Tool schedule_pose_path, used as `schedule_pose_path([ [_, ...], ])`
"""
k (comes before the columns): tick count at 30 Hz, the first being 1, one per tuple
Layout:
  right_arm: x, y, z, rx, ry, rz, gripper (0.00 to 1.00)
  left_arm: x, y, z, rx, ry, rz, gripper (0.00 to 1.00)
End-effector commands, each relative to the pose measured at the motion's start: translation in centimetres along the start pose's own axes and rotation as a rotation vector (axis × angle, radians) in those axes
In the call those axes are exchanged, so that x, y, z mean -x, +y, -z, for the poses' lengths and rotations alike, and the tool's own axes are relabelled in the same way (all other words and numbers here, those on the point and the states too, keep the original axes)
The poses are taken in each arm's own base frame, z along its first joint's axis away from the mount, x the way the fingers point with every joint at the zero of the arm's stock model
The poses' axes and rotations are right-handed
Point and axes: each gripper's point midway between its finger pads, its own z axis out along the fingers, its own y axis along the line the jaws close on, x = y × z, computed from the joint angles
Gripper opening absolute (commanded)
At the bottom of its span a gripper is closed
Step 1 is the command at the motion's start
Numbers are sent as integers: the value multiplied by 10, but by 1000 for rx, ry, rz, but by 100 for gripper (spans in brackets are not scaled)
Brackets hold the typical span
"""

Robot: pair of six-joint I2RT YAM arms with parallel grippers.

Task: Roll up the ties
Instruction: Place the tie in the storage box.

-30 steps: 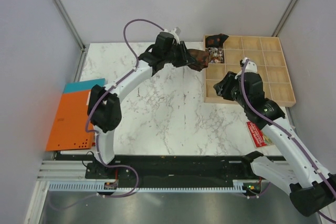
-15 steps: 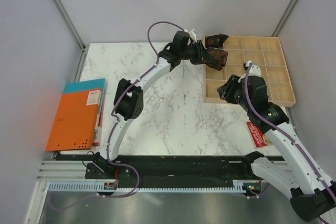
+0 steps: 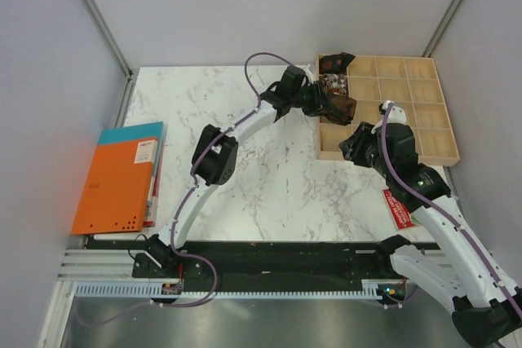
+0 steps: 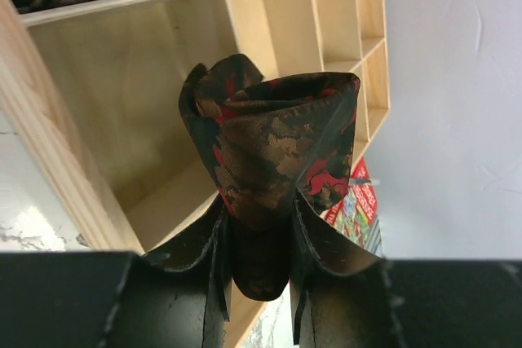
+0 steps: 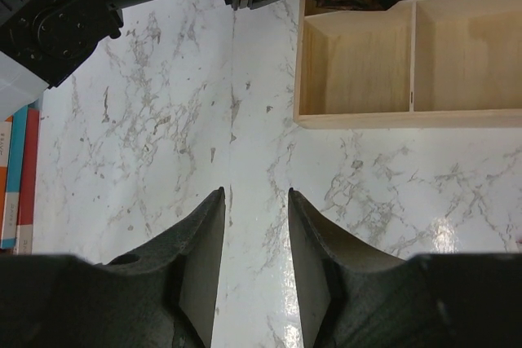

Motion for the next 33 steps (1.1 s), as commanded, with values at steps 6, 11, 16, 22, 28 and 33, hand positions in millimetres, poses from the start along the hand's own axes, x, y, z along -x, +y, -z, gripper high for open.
schedule_pose_path([
  [6, -3, -4, -1, -9, 7, 9, 45, 20, 14, 1, 147, -114, -57, 8],
  [11, -6, -5, -3, -13, 19, 14, 45, 18, 31, 3, 224, -119, -78, 8],
  [16, -10, -6, -6, -11, 28, 10, 44, 3, 39, -6, 238, -82, -110, 8],
  [22, -14, -7, -9, -12, 38, 7, 45, -2, 36, -13, 219, -73, -110, 11],
  [28, -15, -7, -9, -10, 43, 7, 45, 1, 23, -8, 192, -74, -96, 60],
  [33, -18, -6, -11, -5, 52, -3, 45, 6, 7, 3, 183, -83, -98, 67],
])
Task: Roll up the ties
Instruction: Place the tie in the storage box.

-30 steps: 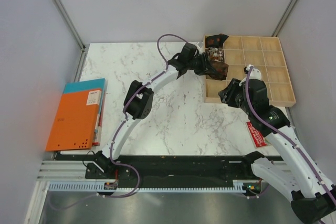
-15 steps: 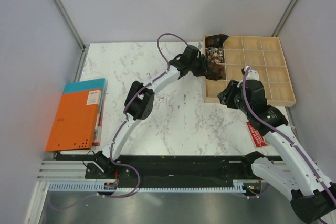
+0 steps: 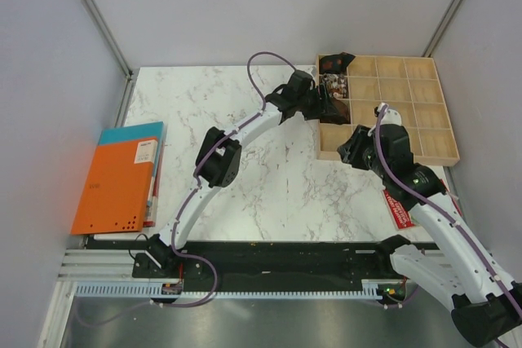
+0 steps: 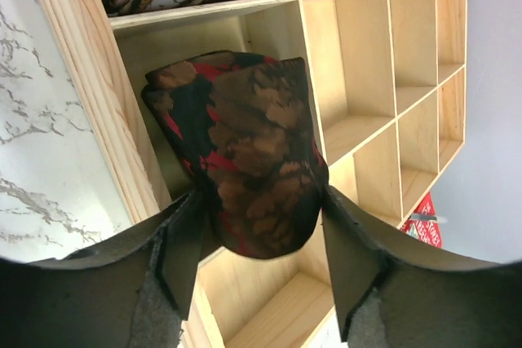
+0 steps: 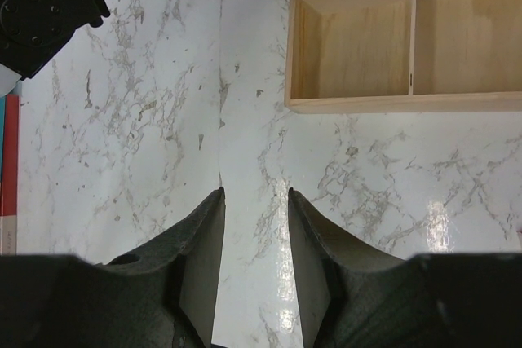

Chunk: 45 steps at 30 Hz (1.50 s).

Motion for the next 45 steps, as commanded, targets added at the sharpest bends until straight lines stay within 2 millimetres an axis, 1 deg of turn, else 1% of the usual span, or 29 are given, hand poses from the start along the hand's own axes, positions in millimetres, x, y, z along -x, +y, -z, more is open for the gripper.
schedule_pose_path([
  [1, -1, 3, -3, 19, 4, -14, 45, 12, -24, 21, -18, -18, -31, 68],
  [5, -4, 5, -6, 28, 14, -25, 44, 17, -35, 32, -27, -28, -32, 69],
  [7, -5, 5, -7, 31, 16, -28, 44, 19, -34, 38, -10, -34, -38, 70],
  [8, -6, 5, -8, 31, 19, -31, 44, 24, -41, 46, -17, -44, -45, 70],
  [11, -7, 5, -10, 31, 25, -34, 44, 29, -45, 60, -8, -45, -58, 71],
  [12, -7, 6, -11, 33, 24, -33, 44, 37, -54, 72, -16, -60, -74, 72],
  [14, -5, 7, -13, 33, 19, -36, 44, 36, -52, 84, 1, -55, -77, 73],
  [15, -2, 9, -13, 37, 12, -35, 44, 45, -62, 100, -11, -76, -92, 73],
  [16, -1, 9, -14, 35, 10, -35, 45, 38, -52, 103, 12, -57, -84, 74],
  [17, -1, 9, -16, 31, 16, -34, 45, 37, -49, 108, 17, -52, -82, 75],
  [18, 2, 11, -16, 34, 11, -33, 44, 47, -56, 126, 6, -74, -92, 75],
  [19, 3, 11, -17, 32, 9, -34, 45, 37, -44, 128, 31, -50, -83, 75],
  [23, 0, 15, -24, 46, 28, -40, 44, 34, -34, 163, 68, -57, -97, 75],
  [24, 0, 17, -27, 54, 28, -51, 45, 24, -18, 165, 106, -39, -96, 75],
  [25, -2, 18, -29, 58, 35, -54, 44, 28, -24, 179, 102, -60, -108, 75],
  [27, -7, 20, -33, 76, 47, -65, 45, 25, -14, 190, 127, -65, -108, 75],
  [28, -8, 22, -34, 82, 49, -76, 45, 14, -1, 192, 151, -40, -97, 75],
  [29, -11, 25, -35, 103, 62, -81, 44, 16, -5, 204, 145, -59, -98, 74],
  [30, -13, 26, -37, 114, 62, -82, 44, 15, 2, 209, 157, -61, -93, 74],
  [31, -15, 27, -38, 119, 64, -85, 45, 1, 18, 211, 186, -37, -78, 74],
  [32, -19, 30, -39, 126, 73, -86, 45, 3, 15, 224, 184, -61, -83, 73],
  [33, -23, 30, -41, 129, 81, -86, 45, -10, 31, 226, 209, -45, -71, 73],
  [35, -31, 35, -43, 135, 100, -78, 45, -13, 33, 243, 215, -74, -67, 73],
  [36, -34, 36, -45, 131, 101, -77, 46, -26, 46, 246, 237, -56, -58, 72],
  [37, -39, 39, -46, 137, 111, -72, 46, -31, 50, 250, 245, -56, -54, 72],
  [38, -48, 46, -45, 155, 131, -64, 47, -31, 49, 262, 247, -77, -60, 72],
  [39, -48, 46, -48, 139, 113, -60, 48, -45, 60, 265, 269, -58, -51, 72],
  [43, -69, 65, -50, 152, 139, -18, 52, -59, 73, 296, 309, -92, -90, 71],
  [45, -72, 75, -52, 167, 140, -17, 53, -61, 83, 314, 345, -131, -107, 71],
])
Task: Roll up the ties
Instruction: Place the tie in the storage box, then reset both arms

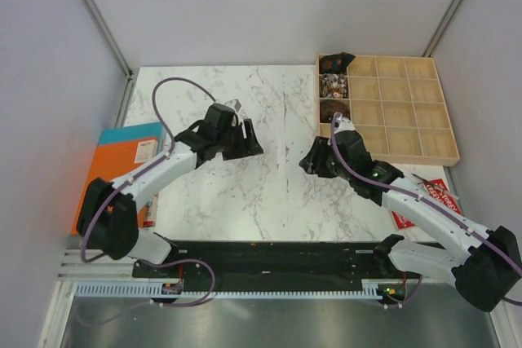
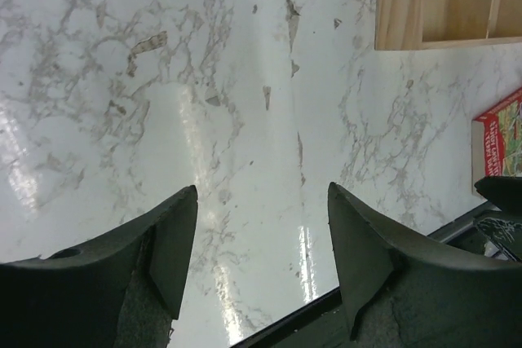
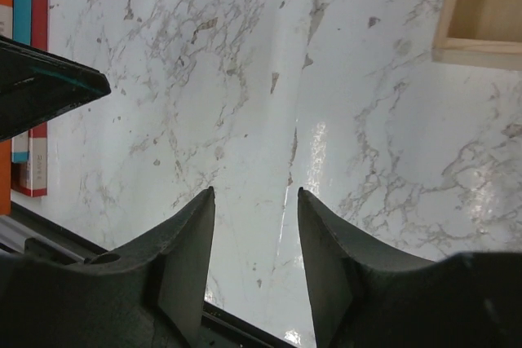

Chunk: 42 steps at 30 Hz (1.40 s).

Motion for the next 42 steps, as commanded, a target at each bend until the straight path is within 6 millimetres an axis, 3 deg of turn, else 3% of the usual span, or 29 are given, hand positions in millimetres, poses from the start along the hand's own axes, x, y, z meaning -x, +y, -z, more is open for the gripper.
schedule_pose_path([
  [1, -4, 25, -11, 31, -37, 7, 54, 15, 20, 39, 41, -151, -80, 71],
  [2, -3, 30, -12, 45, -44, 13, 55, 13, 33, 42, 69, -155, -79, 71],
  [8, -22, 54, -18, 54, -29, 102, 58, 14, 57, 84, 111, -243, -98, 71],
  [15, -51, 76, -16, 67, -31, 219, 60, 19, 65, 134, 159, -353, -132, 71],
  [19, -63, 84, -9, 114, -61, 256, 63, 19, 81, 155, 233, -416, -202, 72],
  [23, -60, 65, -3, 105, -132, 233, 67, 18, 101, 171, 333, -467, -222, 72],
  [25, -45, 54, 6, 81, -209, 241, 69, 20, 105, 179, 356, -501, -236, 72],
  [30, 1, 27, 36, -48, -403, 283, 73, 14, 120, 179, 409, -510, -273, 70],
  [32, 15, 5, 44, -169, -469, 328, 98, 14, 117, 185, 392, -536, -273, 71],
  [35, 29, -34, 55, -390, -560, 358, 96, 13, 112, 192, 355, -574, -282, 71],
  [38, 38, -61, 66, -572, -627, 418, 98, 12, 110, 201, 333, -620, -282, 71],
  [40, 41, -77, 66, -640, -639, 428, 98, 10, 106, 205, 308, -638, -286, 71],
  [42, 44, -74, 56, -566, -615, 430, 98, 8, 100, 210, 258, -674, -291, 71],
])
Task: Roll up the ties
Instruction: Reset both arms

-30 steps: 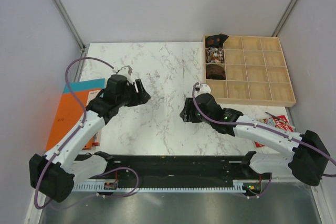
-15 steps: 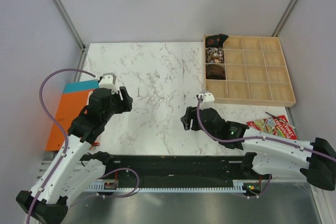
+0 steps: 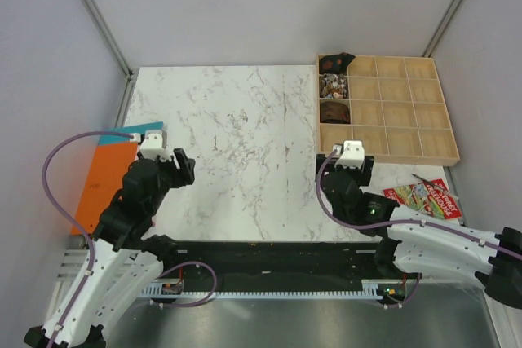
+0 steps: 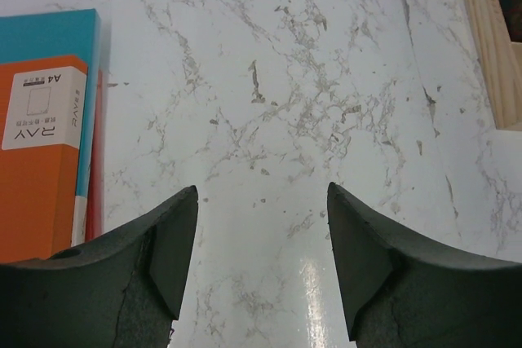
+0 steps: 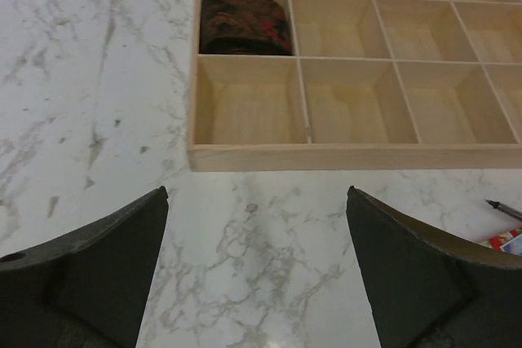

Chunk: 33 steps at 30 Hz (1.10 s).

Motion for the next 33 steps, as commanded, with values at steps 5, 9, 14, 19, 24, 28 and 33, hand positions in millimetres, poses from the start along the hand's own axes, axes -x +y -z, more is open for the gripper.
schedule_pose_path([
  [5, 3, -67, -41, -193, -74, -88, 98, 10, -11, 16, -124, -165, 6, 71],
  [9, -3, -93, -58, -284, -76, 20, 98, 17, -10, 24, -135, -221, 17, 71],
  [14, -9, -124, -72, -355, -189, -71, 98, 13, -14, 21, -155, -193, 13, 71],
  [19, -23, -146, -77, -349, -291, -149, 95, 13, -14, 22, -154, -185, 16, 71],
  [24, -30, -154, -78, -314, -336, -145, 96, 16, -7, 24, -113, -198, 32, 71],
  [28, -30, -155, -91, -288, -326, -136, 98, 13, -10, 23, -136, -187, 11, 73],
  [33, -42, -129, -120, -171, -289, -10, 98, 11, -11, 21, -136, -176, 5, 74],
])
